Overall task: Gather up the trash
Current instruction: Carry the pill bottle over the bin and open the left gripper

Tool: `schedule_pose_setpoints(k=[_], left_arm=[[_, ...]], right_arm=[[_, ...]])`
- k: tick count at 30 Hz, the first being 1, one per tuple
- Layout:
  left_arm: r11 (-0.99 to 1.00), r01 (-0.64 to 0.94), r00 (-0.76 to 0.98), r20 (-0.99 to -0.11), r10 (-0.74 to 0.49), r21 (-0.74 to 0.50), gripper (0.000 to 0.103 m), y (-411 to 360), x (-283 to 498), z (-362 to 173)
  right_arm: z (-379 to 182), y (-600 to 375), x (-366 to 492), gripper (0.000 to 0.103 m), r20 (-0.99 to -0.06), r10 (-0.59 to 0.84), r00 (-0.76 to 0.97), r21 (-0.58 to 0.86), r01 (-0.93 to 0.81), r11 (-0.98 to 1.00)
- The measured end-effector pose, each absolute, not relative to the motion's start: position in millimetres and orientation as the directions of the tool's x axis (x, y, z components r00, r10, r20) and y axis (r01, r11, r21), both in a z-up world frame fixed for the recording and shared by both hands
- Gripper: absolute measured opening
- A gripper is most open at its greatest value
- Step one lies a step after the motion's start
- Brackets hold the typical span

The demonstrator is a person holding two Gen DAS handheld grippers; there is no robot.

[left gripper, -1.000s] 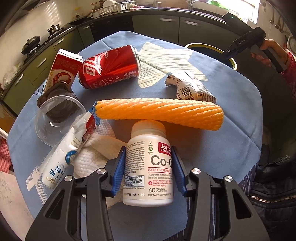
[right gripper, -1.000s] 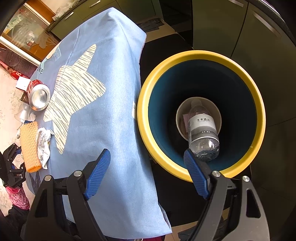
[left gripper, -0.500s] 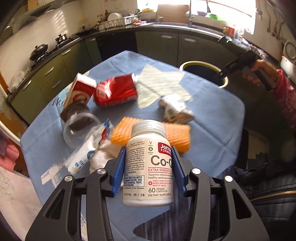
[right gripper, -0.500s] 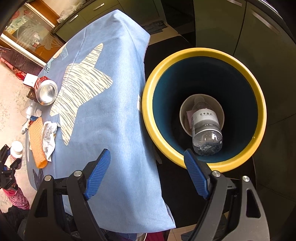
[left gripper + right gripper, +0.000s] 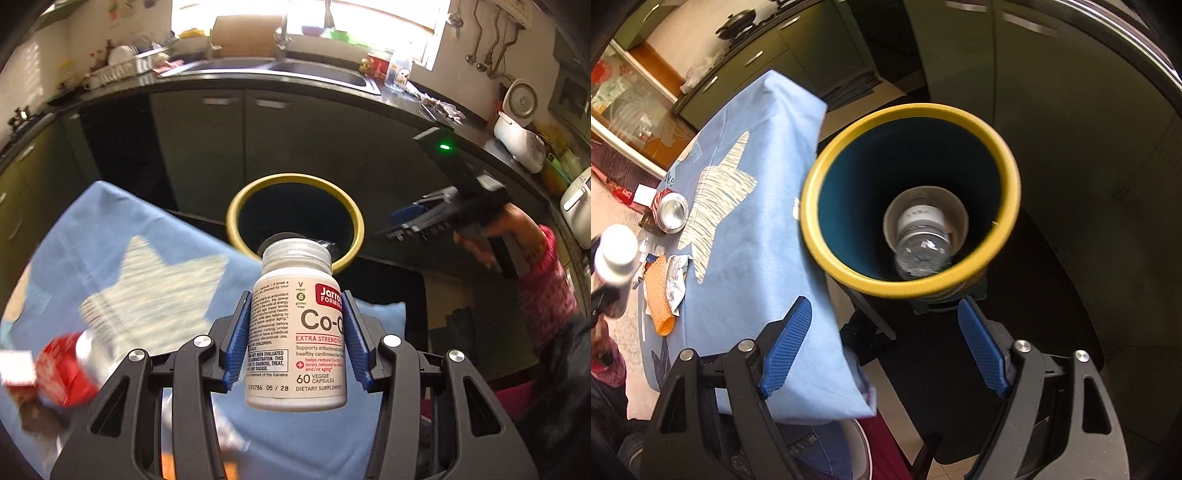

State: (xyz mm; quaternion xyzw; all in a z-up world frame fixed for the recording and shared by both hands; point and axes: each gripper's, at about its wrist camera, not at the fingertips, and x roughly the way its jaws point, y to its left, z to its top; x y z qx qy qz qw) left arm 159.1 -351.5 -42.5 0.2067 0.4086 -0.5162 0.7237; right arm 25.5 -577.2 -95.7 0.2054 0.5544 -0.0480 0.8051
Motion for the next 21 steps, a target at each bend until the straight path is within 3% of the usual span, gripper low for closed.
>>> schedule_pose_setpoints(k=[8,11,12,17,21], left_arm=[[0.382,0.912,0.084,-0.845,-0.528,-0.147,0.048,-479.7,198.2,-88.0],[0.427,0.896,0.135,-0.844,-0.518,-0.119,0.066,-502.2,215.1,-95.5],[0.452,0.884,0.154,-0.838,-0.524,-0.121,0.067,-506.7,221.5,-94.9],[0.494,0.856,0.189,-0.794,-0.577,-0.155,0.069,-480.0,223.8,-68.1],[0.530,0.836,0.274,-0.730,-0.626,-0.142,0.079,-423.0,210.9,-39.2]], right_arm=[[-107.4,-608.1,-1.9,0.077,-0.909,0.146,0.389,0.303,0.379,0.874],[-112.8,-614.0,-2.8,0.077,-0.911,0.152,0.384,0.311,0.397,0.864],[-113.9,-613.5,-1.8,0.077,-0.910,0.156,0.385,0.315,0.397,0.862],[-114.8,-604.2,1.1,0.077,-0.905,0.168,0.390,0.321,0.370,0.871],[-115.7,-592.5,6.0,0.077,-0.902,0.176,0.395,0.324,0.349,0.879]])
